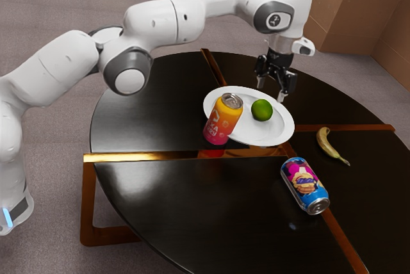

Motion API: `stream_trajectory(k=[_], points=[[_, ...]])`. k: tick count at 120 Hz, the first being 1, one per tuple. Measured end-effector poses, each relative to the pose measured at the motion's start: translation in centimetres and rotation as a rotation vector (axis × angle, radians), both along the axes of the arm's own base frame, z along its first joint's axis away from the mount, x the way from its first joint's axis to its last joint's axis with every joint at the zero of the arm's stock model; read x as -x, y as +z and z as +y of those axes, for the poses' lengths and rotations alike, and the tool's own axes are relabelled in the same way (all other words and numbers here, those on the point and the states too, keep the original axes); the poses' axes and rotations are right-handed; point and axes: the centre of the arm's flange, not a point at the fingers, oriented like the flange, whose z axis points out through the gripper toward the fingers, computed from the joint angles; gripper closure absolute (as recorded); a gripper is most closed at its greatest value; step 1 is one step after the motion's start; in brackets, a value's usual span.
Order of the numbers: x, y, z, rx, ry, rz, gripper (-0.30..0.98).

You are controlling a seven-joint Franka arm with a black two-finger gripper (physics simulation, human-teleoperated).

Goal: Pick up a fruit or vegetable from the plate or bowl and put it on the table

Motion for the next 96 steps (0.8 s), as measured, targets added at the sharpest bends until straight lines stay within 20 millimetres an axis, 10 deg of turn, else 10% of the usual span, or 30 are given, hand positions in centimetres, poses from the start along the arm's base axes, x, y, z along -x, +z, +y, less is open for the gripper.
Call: stream_trajectory(k=[96], points=[[-1.0, -4.5, 1.3, 0.006, -0.148, 0.036, 0.0]])
